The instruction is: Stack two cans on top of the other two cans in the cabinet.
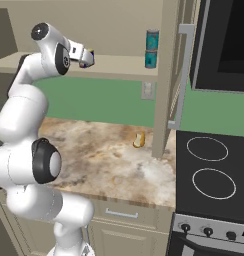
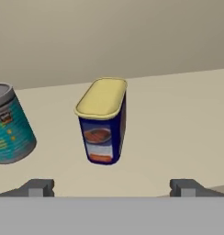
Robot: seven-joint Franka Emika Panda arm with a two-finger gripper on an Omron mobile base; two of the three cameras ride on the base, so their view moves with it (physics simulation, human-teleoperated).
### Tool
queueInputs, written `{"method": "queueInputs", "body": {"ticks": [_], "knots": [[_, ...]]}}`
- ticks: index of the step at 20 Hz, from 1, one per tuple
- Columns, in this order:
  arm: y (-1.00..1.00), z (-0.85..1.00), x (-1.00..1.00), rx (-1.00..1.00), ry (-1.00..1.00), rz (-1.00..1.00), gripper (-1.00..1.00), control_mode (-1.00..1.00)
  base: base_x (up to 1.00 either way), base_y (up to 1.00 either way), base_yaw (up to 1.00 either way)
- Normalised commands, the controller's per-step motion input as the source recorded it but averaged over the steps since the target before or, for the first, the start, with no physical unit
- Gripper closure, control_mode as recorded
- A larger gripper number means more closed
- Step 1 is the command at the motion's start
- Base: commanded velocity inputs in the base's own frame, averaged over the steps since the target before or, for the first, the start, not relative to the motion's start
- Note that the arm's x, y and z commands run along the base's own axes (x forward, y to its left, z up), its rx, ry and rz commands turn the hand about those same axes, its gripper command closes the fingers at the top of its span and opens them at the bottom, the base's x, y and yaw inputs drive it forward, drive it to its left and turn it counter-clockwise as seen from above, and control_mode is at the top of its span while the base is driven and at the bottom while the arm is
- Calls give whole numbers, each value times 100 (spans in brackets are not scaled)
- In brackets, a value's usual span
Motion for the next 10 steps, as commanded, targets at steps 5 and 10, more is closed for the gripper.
{"method": "queueInputs", "body": {"ticks": [5, 10], "knots": [[0, -5, 11, 0, 0, -4, -100, -100, 0, 0, 0], [3, -7, 11, 0, 0, -4, -100, -100, 0, 0, 0]]}}
